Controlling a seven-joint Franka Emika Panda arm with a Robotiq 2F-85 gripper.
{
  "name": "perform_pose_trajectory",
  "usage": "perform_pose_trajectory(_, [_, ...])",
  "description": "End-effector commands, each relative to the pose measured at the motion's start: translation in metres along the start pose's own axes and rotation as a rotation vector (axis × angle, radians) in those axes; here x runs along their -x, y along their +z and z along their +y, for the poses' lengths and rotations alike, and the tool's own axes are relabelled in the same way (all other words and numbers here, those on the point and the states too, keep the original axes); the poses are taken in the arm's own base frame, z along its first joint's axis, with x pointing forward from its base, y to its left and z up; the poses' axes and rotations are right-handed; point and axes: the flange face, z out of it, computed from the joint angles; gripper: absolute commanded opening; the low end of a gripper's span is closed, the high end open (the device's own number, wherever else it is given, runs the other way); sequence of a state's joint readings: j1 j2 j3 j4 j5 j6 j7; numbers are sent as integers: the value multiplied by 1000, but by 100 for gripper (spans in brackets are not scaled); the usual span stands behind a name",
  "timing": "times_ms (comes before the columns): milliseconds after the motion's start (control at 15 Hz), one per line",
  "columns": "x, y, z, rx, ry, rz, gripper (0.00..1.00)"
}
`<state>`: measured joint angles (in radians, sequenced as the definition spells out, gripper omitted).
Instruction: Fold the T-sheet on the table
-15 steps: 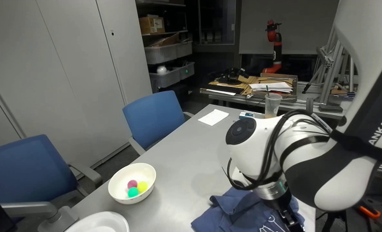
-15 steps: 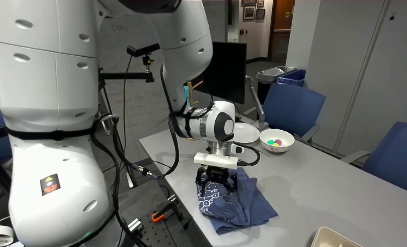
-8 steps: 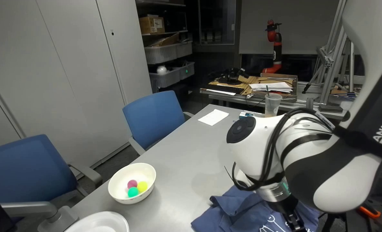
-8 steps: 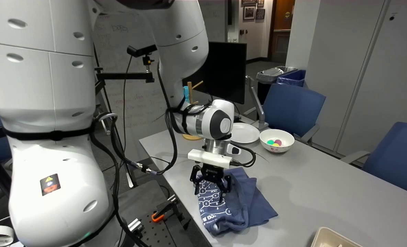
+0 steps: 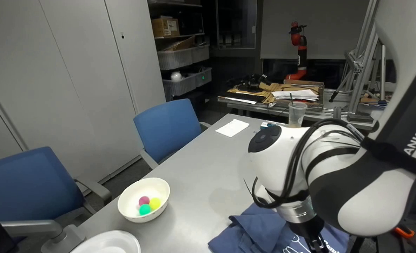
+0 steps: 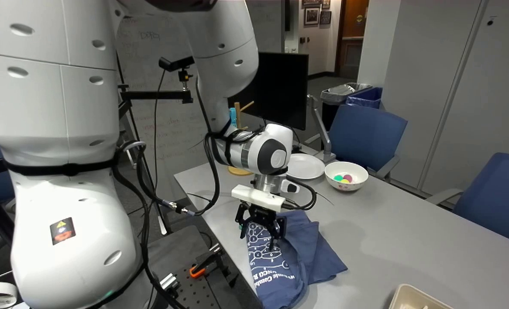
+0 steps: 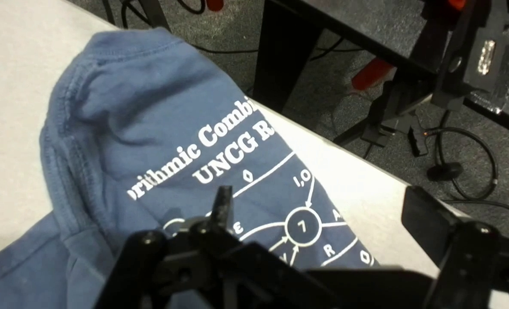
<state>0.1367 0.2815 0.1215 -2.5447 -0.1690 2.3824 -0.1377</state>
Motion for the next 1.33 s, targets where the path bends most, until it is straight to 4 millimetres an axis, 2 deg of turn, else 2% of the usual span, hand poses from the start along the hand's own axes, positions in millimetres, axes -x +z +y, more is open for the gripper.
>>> perform_pose_trajectory(0, [3, -5, -1, 13, -32, 117, 100])
perform_pose_trajectory(200, [-1, -5, -1, 25, -59, 218, 100])
perform_pose_trajectory(267, [18, -55, -23, 42, -70, 240, 100])
perform_pose_trajectory(333, [17, -60, -24, 31, -84, 259, 100])
perform_pose_trajectory(467, [13, -89, -35, -20, -132, 314, 100])
perform_pose_trajectory(533, [-4, -61, -27, -2, -86, 271, 100])
perform_pose_trajectory(600, [-1, -77, -34, -10, -106, 297, 100])
perform_pose_trajectory(733, [5, -92, -39, -6, -120, 315, 100])
perform_pose_trajectory(1067, [9, -88, -37, -9, -119, 306, 100])
perform_pose_trajectory(1267, [28, -101, -36, 54, -29, 306, 100])
